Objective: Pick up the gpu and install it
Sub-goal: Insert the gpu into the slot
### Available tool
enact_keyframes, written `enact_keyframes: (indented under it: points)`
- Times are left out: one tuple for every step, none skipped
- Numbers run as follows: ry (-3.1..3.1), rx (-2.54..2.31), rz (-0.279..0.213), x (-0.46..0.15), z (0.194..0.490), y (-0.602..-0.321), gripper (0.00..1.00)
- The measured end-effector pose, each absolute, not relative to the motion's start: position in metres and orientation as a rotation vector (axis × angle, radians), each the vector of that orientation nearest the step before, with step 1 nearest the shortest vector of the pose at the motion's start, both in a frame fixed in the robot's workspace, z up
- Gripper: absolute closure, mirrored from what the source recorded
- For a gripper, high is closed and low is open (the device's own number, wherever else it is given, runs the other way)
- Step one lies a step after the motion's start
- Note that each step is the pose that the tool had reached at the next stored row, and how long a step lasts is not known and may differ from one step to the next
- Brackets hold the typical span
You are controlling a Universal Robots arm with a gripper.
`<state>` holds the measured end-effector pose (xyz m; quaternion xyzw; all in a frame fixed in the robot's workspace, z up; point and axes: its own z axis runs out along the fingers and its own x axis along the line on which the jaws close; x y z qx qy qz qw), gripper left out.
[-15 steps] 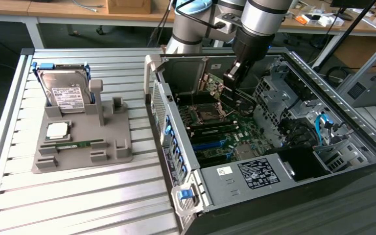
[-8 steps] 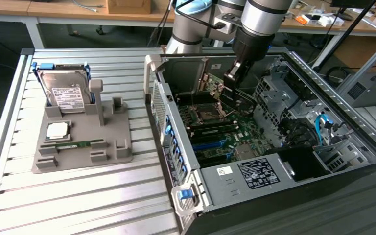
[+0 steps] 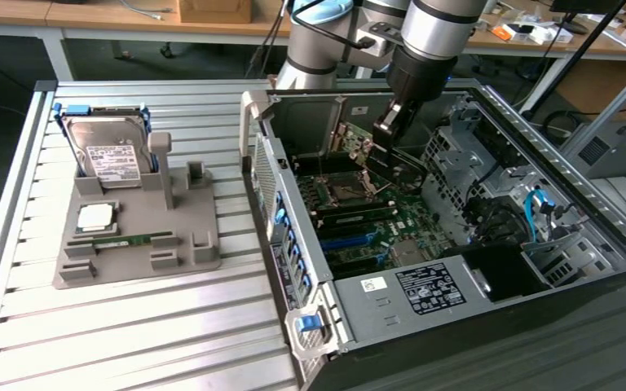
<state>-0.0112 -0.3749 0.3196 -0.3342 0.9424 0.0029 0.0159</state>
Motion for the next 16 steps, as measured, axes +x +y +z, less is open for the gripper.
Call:
enact_keyframes:
  points:
    - [2.93,-1.042,0.009,-0.0112,0.3196,-0.3749,0.73]
    - [2.929,-1.045,0.009,-0.0112,0.3196,-0.3749,0.73]
    - [2.928,-1.047,0.009,-0.0112,0.3196,-0.3749,0.73]
    - [2.927,-1.049,0.009,-0.0112,0.3196,-0.3749,0.73]
    - [2.926,-1.052,0.009,-0.0112,0.3196,-0.3749,0.73]
    - [2.925,-1.055,0.009,-0.0112,0.3196,-0.3749,0.73]
    - [2.925,-1.057,0.009,-0.0112,0.3196,-0.3749,0.73]
    - [2.923,-1.061,0.009,-0.0112,0.3196,-0.3749,0.73]
    - [2.922,-1.063,0.009,-0.0112,0.3196,-0.3749,0.73]
    - [2.921,-1.066,0.009,-0.0112,0.3196,-0.3749,0.73]
    - [2.921,-1.068,0.009,-0.0112,0.3196,-0.3749,0.73]
    - [2.92,-1.071,0.009,-0.0112,0.3196,-0.3749,0.73]
    - [2.919,-1.073,0.009,-0.0112,0.3196,-0.3749,0.73]
    - [2.918,-1.076,0.01,-0.0112,0.3196,-0.3749,0.73]
    - [2.917,-1.079,0.01,-0.0112,0.3196,-0.3749,0.73]
    - [2.916,-1.081,0.01,-0.0112,0.3196,-0.3749,0.73]
